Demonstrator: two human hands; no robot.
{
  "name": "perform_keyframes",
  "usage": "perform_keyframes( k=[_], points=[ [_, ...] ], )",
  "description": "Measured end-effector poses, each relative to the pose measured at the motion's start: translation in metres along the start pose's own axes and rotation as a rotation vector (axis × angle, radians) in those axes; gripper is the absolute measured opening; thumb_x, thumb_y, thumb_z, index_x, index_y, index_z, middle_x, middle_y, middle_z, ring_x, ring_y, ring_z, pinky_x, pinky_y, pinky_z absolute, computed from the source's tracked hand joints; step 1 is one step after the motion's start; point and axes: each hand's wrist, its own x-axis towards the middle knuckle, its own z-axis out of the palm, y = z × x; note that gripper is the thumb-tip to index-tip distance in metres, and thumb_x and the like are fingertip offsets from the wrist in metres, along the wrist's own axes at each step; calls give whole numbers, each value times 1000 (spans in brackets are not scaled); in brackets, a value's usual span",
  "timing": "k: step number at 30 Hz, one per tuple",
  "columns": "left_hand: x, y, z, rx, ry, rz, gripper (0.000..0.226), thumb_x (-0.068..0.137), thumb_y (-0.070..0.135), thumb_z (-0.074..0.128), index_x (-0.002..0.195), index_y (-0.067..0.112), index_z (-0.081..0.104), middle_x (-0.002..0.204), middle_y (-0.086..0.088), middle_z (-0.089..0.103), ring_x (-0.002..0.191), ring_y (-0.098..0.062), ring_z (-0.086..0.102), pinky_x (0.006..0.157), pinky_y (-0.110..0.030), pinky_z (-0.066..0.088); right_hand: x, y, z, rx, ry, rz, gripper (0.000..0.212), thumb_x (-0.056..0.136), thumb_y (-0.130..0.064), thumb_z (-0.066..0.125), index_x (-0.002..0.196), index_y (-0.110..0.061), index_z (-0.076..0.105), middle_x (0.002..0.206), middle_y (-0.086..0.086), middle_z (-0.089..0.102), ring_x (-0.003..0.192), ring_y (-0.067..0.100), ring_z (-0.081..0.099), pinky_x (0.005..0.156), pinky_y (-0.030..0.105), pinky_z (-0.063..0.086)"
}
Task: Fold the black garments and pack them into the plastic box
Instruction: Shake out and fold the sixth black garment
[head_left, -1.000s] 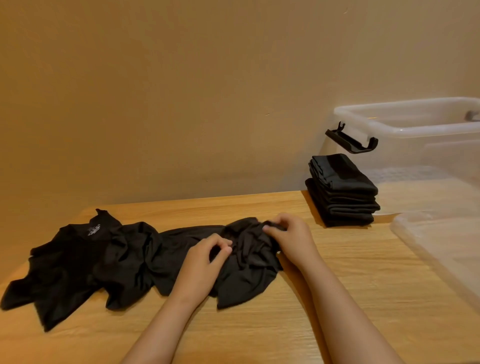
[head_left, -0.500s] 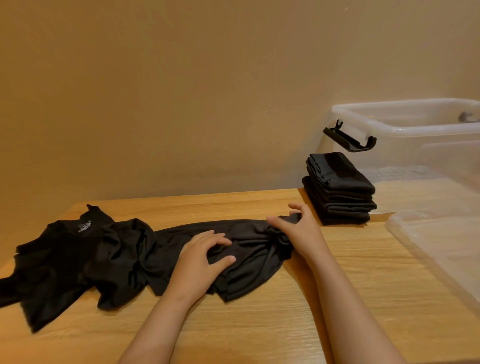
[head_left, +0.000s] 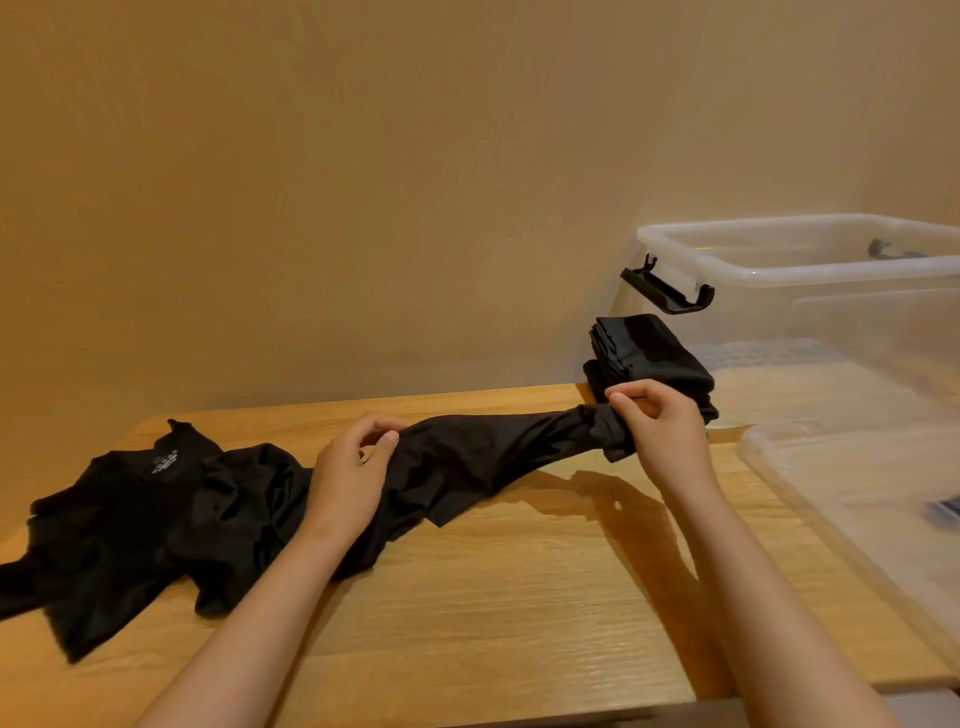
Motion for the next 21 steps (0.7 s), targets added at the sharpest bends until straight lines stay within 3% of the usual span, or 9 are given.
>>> perform_keyframes(
  k=[2,4,5,7,9,11,14,18,21],
  points=[
    [-12,13,8,140,27,168,16,92,35,61,109,34,60,111,21,57,111,-2,48,92,-27,39,-1,-5,-2,23,-11,1,13,94,-16,60,102,-15,69,92,0,71,88,12,67,76,30,58],
    [-31,22,23,340,-147,379,34,84,48,66,115,37,57,119,23,52,116,2,43,101,-27,34,-5,-7,-3,119,-55,48,12,92,-12,61,103,-13,67,92,4,71,81,10,69,66,19,56],
    [-40,22,32,436,-264,415,42,82,54,65,120,39,54,125,24,48,121,3,39,107,-27,30,-8,-6,-3,169,-79,72,13,91,-12,63,104,-13,67,94,5,71,80,8,70,65,15,54],
    [-48,12,46,541,-371,342,56,83,61,61,132,38,46,135,24,39,131,2,31,112,-26,20,-14,-1,-1,132,-141,72,21,88,-19,67,109,-16,65,103,1,70,89,5,67,75,18,55],
    [-44,1,51,468,-302,275,49,87,54,60,131,33,50,132,21,44,129,-1,36,109,-24,24,-20,5,4,-82,-293,53,42,82,-32,73,121,-24,60,120,-11,61,109,4,57,94,27,50],
    [-38,-5,50,382,-218,249,34,92,39,61,124,28,55,121,17,52,120,-2,45,101,-20,34,-30,11,12,-317,-454,35,56,80,-34,75,131,-28,55,126,-16,52,118,5,48,100,30,43],
    [-30,-11,44,408,-214,272,21,94,26,61,115,24,59,110,12,56,109,-4,50,94,-23,43,-39,24,22,-537,-411,-91,32,87,-23,69,119,-22,66,120,-4,64,110,13,57,93,27,46],
    [-22,-16,19,543,-259,299,6,94,21,60,97,26,60,97,13,59,99,-7,55,84,-25,47,-37,26,16,-366,-292,-74,8,94,-20,59,97,-20,66,93,-3,65,89,12,60,74,23,49],
    [-9,0,-6,442,-249,226,7,98,25,55,91,27,56,90,10,61,87,-10,57,77,-32,50,-25,7,9,-166,-232,-13,12,98,-17,51,101,-15,61,93,-1,62,90,13,59,76,28,51]
  ],
)
